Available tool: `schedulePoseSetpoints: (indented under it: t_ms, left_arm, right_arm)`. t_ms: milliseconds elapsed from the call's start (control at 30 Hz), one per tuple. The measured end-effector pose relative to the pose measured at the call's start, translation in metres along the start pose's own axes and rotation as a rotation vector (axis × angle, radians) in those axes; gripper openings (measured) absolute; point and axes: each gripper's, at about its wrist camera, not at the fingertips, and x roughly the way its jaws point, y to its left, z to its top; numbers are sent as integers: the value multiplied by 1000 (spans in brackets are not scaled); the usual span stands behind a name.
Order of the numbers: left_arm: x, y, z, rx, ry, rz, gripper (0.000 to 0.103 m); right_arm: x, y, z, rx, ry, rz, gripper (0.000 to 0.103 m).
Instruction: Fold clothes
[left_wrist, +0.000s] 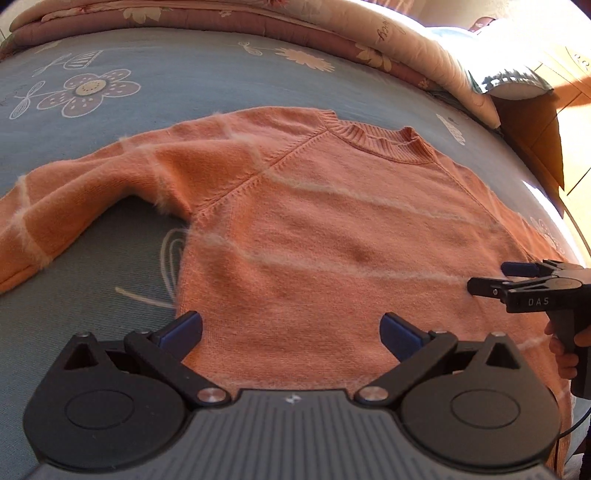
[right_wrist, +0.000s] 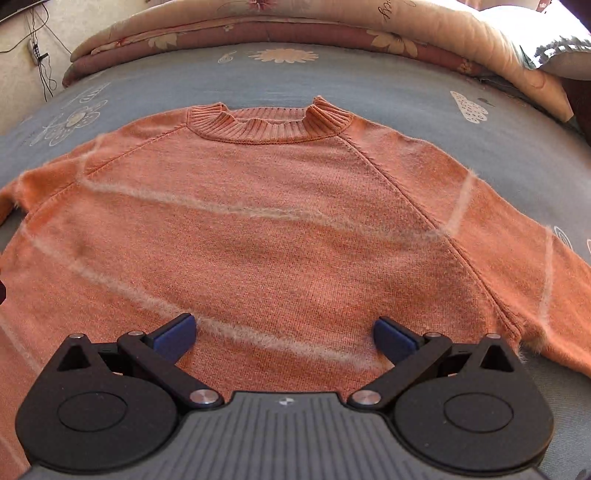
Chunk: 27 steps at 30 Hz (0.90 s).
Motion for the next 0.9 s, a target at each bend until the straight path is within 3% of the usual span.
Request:
schedulePoseSetpoints:
  t_ms: [133,200,300,400,733,767,900]
  left_arm:
    - [-23,31,3,-78,-85,1,101]
    - [-26,44,3,-106,-101,46,101]
    - [-27,60,-1,-98,-106,111,99]
    - [-23,74,-6,-116,-89,115,97]
    - [-29,90,-20,-73,-209,234,97]
    - [-31,87,-21,-37,-218,249,95]
    - [-30,72,-21,116,-230,302,61]
  right_arm:
    - [0,-2,1,-6,-2,10,103]
    - [0,-3,1,-12,-3,13,103]
    - [2,-1,0,-23,-6,14,103]
    - [2,-1,0,-27,-6,16,103]
    - [4,0,-2,-48,-12,4,103]
    - [5,0,-2,-46,-14,4,103]
    - [5,1,-2,-49,-20,-3,103]
